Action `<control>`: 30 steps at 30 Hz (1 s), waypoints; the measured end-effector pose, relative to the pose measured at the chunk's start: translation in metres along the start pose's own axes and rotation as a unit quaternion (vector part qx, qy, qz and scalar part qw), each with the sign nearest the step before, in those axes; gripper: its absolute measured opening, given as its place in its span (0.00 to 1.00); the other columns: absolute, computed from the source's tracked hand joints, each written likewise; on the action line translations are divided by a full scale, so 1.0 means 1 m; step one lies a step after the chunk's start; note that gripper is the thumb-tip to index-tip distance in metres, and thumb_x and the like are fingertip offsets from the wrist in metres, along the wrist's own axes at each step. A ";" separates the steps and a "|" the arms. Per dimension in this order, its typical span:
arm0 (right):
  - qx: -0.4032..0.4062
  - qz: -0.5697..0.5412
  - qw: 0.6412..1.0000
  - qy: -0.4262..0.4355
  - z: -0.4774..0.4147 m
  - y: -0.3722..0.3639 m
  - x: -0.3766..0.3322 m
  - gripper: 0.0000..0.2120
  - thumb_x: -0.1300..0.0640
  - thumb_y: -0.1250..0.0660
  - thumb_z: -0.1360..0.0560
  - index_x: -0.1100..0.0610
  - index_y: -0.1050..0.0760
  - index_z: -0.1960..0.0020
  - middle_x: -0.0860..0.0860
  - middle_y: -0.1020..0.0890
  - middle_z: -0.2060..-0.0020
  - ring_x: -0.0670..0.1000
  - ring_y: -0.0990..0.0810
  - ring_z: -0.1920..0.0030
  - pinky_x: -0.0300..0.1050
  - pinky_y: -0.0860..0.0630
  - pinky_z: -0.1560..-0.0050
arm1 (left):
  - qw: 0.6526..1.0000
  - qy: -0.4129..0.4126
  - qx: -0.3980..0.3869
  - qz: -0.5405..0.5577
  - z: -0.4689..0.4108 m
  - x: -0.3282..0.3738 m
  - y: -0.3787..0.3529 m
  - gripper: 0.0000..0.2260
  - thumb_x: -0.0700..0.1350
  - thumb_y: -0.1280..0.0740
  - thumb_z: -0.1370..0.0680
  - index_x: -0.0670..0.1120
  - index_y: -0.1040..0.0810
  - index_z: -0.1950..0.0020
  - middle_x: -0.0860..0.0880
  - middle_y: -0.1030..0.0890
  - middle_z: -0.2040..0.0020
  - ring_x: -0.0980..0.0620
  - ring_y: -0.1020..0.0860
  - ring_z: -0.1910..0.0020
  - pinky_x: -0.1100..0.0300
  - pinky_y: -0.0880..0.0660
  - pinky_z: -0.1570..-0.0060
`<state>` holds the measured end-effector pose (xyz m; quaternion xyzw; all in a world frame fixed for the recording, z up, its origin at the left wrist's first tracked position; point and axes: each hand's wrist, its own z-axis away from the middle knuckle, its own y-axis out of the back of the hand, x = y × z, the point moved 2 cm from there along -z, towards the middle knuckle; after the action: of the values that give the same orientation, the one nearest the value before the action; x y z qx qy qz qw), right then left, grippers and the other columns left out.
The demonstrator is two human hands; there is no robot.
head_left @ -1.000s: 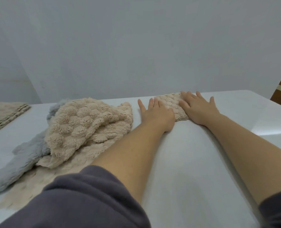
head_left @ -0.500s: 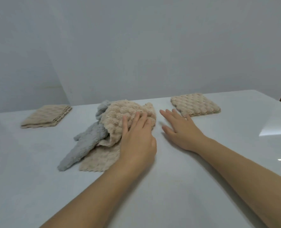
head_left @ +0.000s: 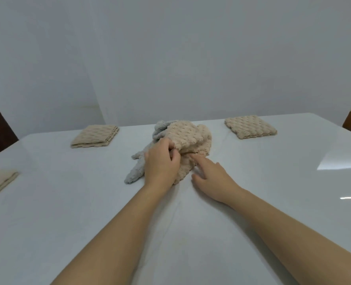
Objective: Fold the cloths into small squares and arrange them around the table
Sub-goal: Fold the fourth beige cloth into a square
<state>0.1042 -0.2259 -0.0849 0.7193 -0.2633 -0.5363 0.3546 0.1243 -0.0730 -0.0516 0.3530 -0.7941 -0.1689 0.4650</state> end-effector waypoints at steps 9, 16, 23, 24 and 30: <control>0.100 -0.257 0.957 -0.092 0.059 0.000 -0.020 0.27 0.62 0.40 0.21 0.50 0.42 0.24 0.44 0.23 0.46 0.45 0.25 0.41 0.37 0.35 0.41 | 0.977 -0.134 -0.158 -0.053 0.090 -0.006 0.038 0.11 0.42 0.40 0.25 0.54 0.41 0.59 0.54 0.31 0.65 0.53 0.31 0.66 0.53 0.33 0.67; 0.143 -0.235 0.959 -0.064 0.067 -0.004 -0.018 0.30 0.65 0.39 0.22 0.49 0.42 0.24 0.48 0.26 0.40 0.47 0.25 0.39 0.45 0.31 0.34 | 0.977 -0.117 -0.178 -0.033 0.098 -0.008 0.045 0.10 0.41 0.40 0.25 0.52 0.40 0.58 0.55 0.32 0.63 0.54 0.31 0.65 0.54 0.31 0.64; 0.069 0.104 0.990 0.060 0.064 -0.005 -0.017 0.35 0.65 0.42 0.24 0.45 0.48 0.22 0.44 0.53 0.21 0.50 0.60 0.21 0.55 0.61 0.25 | 0.973 -0.116 -0.196 -0.044 0.097 -0.021 0.044 0.14 0.35 0.38 0.28 0.54 0.35 0.62 0.57 0.31 0.63 0.56 0.32 0.63 0.57 0.33 0.63; 0.052 0.146 0.985 0.071 0.063 -0.007 -0.016 0.31 0.64 0.42 0.23 0.46 0.43 0.23 0.44 0.51 0.21 0.51 0.58 0.21 0.57 0.62 0.25 | 0.971 -0.119 -0.201 -0.047 0.096 -0.022 0.043 0.15 0.34 0.39 0.28 0.55 0.36 0.63 0.57 0.31 0.63 0.54 0.31 0.62 0.57 0.33 0.63; 0.091 0.204 0.971 0.089 0.064 -0.001 -0.024 0.16 0.54 0.51 0.25 0.50 0.28 0.44 0.45 0.22 0.51 0.51 0.24 0.46 0.55 0.44 0.29 | 0.983 -0.047 -0.172 -0.045 0.086 -0.041 0.056 0.07 0.42 0.46 0.33 0.55 0.34 0.64 0.54 0.29 0.71 0.47 0.29 0.65 0.52 0.29 0.64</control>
<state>0.0362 -0.2213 -0.0824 0.7245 -0.4194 -0.3605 0.4114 0.0412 -0.0093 -0.0873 0.2946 -0.7576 -0.3398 0.4730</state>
